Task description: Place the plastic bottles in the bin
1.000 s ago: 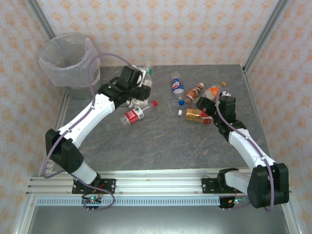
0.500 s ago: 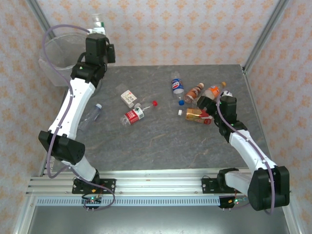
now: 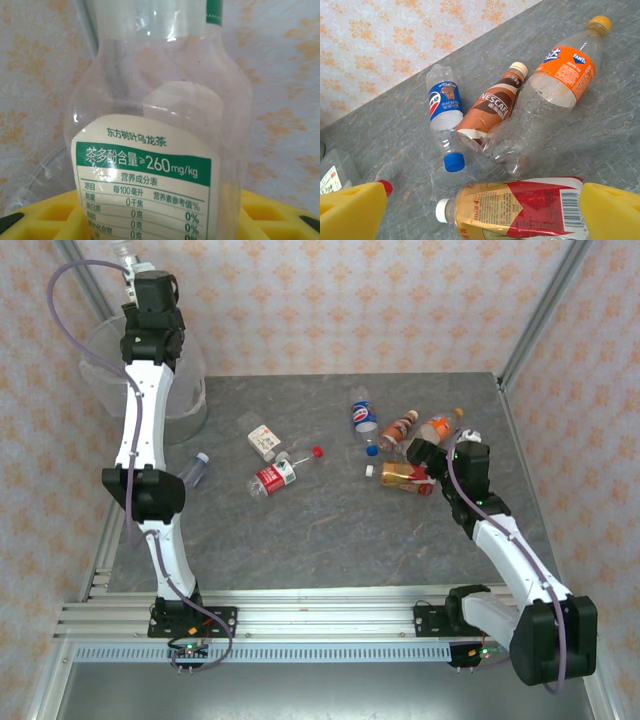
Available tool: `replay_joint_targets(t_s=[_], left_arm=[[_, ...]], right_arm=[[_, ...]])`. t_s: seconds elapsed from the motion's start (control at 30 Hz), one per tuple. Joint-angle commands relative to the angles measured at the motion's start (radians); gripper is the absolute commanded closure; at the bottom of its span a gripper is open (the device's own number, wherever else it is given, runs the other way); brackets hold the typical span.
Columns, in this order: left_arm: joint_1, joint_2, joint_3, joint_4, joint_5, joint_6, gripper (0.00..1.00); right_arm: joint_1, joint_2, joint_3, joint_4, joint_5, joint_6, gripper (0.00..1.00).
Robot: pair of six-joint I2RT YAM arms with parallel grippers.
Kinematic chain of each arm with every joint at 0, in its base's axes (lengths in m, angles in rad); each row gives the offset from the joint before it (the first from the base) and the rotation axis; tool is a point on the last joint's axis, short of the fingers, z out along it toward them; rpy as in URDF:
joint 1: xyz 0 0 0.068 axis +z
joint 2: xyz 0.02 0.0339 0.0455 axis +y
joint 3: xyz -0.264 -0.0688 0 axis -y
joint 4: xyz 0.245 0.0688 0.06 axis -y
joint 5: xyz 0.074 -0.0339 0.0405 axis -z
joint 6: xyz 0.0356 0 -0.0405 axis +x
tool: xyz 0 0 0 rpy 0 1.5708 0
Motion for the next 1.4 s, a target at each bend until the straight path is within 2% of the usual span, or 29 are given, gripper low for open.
replay_joint_targets(t_s=[0.0, 0.13, 0.33, 0.43, 0.53, 0.77, 0.97, 1.2, 1.23, 1.27, 1.37], left_arm=[[0.024, 0.066, 0.094, -0.106, -0.034, -0.037, 0.47], [0.057, 0.114, 0.100, -0.123, -0.026, -0.069, 0.46], [0.085, 0.167, 0.098, -0.193, 0.056, -0.138, 0.44], [0.085, 0.179, 0.098, -0.216, 0.102, -0.142, 0.40], [0.085, 0.176, 0.098, -0.227, 0.115, -0.144, 0.32], [0.085, 0.140, 0.099, -0.231, 0.151, -0.139, 0.22], [0.084, 0.113, 0.099, -0.237, 0.183, -0.143, 0.17], [0.083, 0.076, 0.098, -0.221, 0.206, -0.139, 0.12], [0.083, 0.070, 0.098, -0.219, 0.212, -0.142, 0.11], [0.083, 0.065, 0.098, -0.218, 0.220, -0.144, 0.05], [0.083, 0.050, 0.097, -0.215, 0.243, -0.147, 0.00]], right_arm=[[0.004, -0.034, -0.014, -0.022, 0.031, -0.021, 0.01], [0.004, -0.041, -0.017, -0.035, 0.035, -0.024, 0.01], [0.003, -0.036, -0.014, -0.037, 0.036, -0.023, 0.01], [0.004, -0.033, -0.011, -0.035, 0.036, -0.022, 0.01], [0.004, -0.030, -0.010, -0.037, 0.036, -0.020, 0.01], [0.004, -0.017, -0.016, -0.038, 0.058, -0.006, 0.01], [0.004, 0.016, -0.023, -0.071, 0.100, 0.001, 0.01], [0.004, 0.054, -0.023, -0.148, 0.107, -0.063, 0.01], [0.003, 0.061, -0.019, -0.159, 0.108, -0.071, 0.01], [0.004, 0.068, -0.015, -0.167, 0.108, -0.079, 0.01], [0.004, 0.091, 0.003, -0.196, 0.116, -0.098, 0.01]])
